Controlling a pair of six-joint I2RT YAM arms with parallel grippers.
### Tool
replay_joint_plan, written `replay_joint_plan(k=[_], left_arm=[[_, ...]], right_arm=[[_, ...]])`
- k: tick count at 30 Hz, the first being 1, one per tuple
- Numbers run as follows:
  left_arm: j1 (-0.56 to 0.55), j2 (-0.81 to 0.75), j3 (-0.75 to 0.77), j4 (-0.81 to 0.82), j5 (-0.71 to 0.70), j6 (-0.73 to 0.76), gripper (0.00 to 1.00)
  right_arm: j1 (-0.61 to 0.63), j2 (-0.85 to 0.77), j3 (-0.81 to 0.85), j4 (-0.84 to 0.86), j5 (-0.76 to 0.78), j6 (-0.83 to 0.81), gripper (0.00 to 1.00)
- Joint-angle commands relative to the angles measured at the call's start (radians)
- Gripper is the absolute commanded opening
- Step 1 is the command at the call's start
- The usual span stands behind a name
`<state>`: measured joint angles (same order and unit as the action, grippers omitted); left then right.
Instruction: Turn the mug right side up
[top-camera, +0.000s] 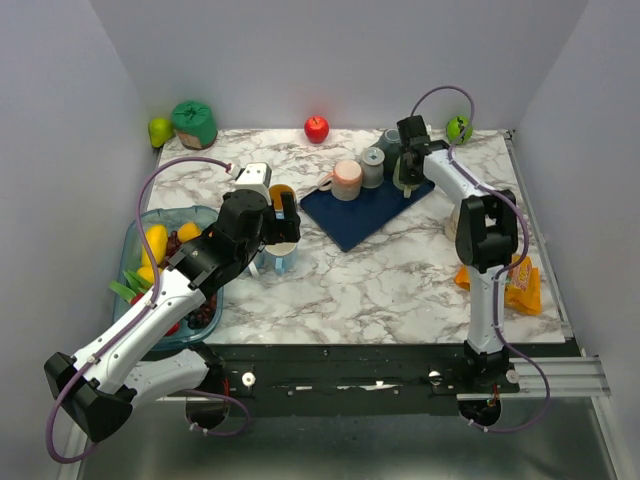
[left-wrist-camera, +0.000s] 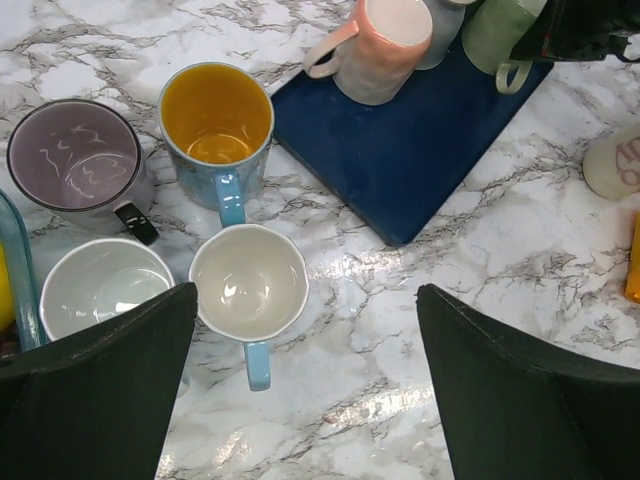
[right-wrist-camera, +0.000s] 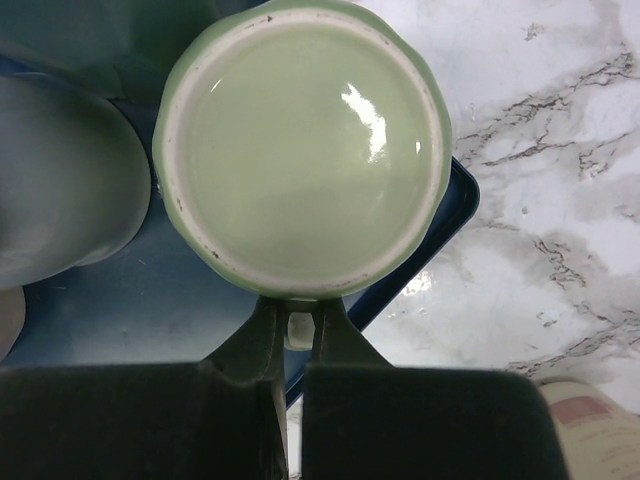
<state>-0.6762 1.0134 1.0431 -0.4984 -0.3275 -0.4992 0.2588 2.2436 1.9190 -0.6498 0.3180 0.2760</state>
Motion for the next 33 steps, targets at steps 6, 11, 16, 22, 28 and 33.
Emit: replay_joint_plan(k=[6,11,16,22,28,33], left_arm=[[0.003,-0.019,0.002,0.040,0.065,-0.012,0.99],[0.003,-0.013,-0.005,0.055,0.096,-0.021,0.99],[0.001,-0.004,-0.005,0.067,0.137,-0.032,0.99],[0.003,0.001,-0.002,0.101,0.221,-0.053,0.99],[0.003,0.010,0.000,0.233,0.445,-0.044,0.99],[0.003,0.022,0.018,0.354,0.541,-0.085,0.99]], right_arm=[[-0.010,-0.242,-0.189,0.045,-0.170,0.058,0.01],[-0.012,-0.358,-0.287,0.087,-0.344,0.141,0.01],[-0.010,-0.512,-0.461,0.248,-0.557,0.207,0.01],[-0.004,-0.705,-0.595,0.435,-0.717,0.252,0.01],[0.042,-0.855,-0.673,0.571,-0.821,0.311,0.01],[0.112,-0.985,-0.681,0.694,-0.852,0.377,0.01]])
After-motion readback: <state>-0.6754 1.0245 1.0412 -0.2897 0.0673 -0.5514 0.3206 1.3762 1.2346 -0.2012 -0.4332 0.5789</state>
